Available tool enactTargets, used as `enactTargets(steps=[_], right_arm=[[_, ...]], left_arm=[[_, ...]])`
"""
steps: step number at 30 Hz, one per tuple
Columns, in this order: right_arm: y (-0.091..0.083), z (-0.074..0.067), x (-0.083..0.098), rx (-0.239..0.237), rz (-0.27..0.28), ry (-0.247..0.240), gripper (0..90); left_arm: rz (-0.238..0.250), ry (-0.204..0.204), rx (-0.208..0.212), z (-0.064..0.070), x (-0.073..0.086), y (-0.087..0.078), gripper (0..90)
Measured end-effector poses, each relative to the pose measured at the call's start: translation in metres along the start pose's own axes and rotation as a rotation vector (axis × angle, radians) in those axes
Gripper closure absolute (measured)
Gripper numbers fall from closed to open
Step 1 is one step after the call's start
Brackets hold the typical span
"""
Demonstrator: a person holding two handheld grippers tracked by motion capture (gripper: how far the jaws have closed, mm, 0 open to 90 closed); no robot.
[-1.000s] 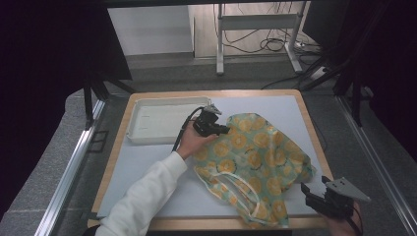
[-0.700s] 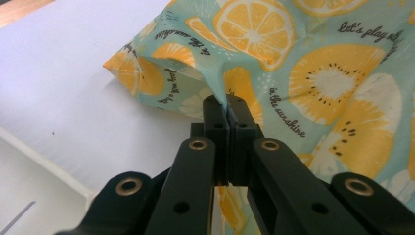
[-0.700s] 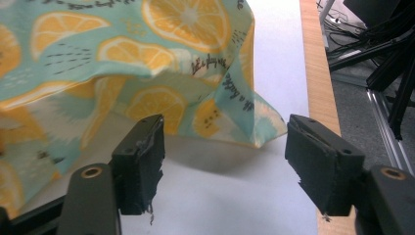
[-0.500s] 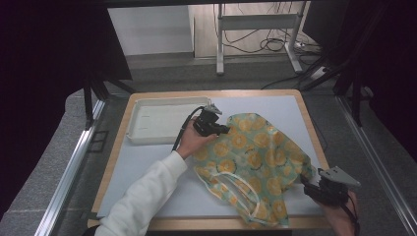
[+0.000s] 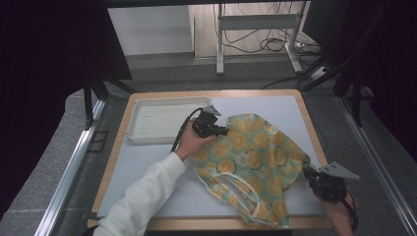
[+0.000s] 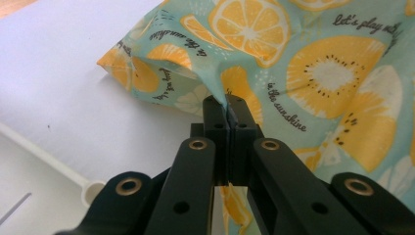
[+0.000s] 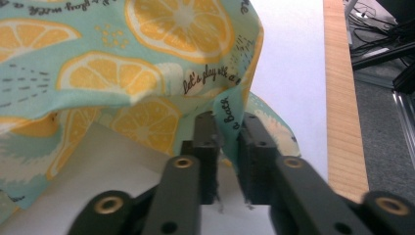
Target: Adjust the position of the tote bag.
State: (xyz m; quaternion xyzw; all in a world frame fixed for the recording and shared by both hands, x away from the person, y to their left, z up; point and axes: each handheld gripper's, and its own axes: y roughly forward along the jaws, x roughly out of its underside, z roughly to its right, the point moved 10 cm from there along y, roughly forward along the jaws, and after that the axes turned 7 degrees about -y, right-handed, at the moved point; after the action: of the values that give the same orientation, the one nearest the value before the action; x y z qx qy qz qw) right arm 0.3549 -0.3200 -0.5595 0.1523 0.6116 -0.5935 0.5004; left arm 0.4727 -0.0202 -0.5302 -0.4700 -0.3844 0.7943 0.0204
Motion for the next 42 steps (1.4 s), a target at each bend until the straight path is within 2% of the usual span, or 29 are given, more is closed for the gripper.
enactTargets(steps=[9, 32, 42], right_arm=[[0.003, 0.002, -0.003, 0.008, 0.008, 0.005, 87.7], [0.004, 0.005, -0.005, 0.012, 0.016, 0.022, 88.7], [0.010, 0.011, -0.011, 0.015, 0.017, 0.038, 88.8]], left_arm=[[0.005, 0.003, 0.008, 0.002, 0.006, -0.009, 89.6], [0.014, 0.008, 0.027, 0.009, 0.013, -0.017, 89.7], [0.021, 0.018, 0.041, 0.016, 0.022, -0.029, 89.7]])
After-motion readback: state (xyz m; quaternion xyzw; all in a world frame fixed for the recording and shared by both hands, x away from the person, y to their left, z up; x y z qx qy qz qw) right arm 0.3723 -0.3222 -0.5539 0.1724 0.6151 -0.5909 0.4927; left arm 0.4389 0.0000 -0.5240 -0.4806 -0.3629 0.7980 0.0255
